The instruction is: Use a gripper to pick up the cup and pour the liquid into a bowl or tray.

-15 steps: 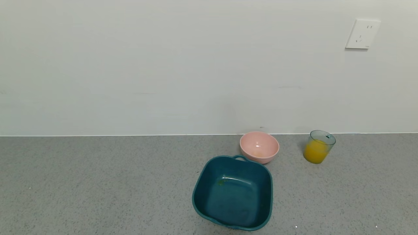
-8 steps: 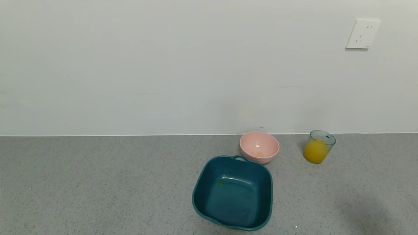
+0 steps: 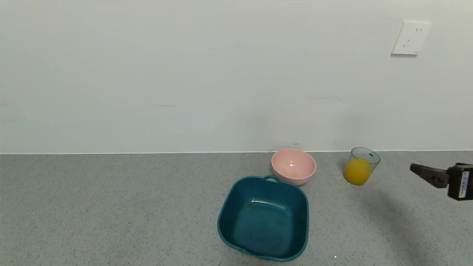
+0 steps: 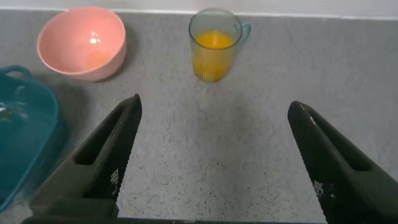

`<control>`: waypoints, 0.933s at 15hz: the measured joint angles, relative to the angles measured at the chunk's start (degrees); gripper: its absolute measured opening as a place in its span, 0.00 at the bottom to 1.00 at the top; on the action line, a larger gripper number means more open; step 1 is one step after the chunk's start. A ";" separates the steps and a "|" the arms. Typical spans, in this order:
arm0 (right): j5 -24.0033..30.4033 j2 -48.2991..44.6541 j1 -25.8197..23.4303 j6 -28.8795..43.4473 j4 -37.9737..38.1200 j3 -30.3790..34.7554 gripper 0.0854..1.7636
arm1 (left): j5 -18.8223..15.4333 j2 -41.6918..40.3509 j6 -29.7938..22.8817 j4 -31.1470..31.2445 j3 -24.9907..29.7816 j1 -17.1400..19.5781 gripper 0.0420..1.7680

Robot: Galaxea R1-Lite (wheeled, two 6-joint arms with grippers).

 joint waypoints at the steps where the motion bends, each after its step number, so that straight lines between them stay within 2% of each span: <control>1: -0.78 2.76 0.56 0.60 -1.66 0.73 0.97 | 0.02 0.00 0.00 0.00 0.00 0.00 0.97; 8: -5.49 22.60 4.96 4.55 -21.49 6.03 0.97 | 0.00 0.00 0.00 0.00 0.00 -0.02 0.97; 14: -8.44 39.63 5.13 6.30 -39.33 6.61 0.97 | 0.02 0.00 0.00 0.00 0.00 0.00 0.97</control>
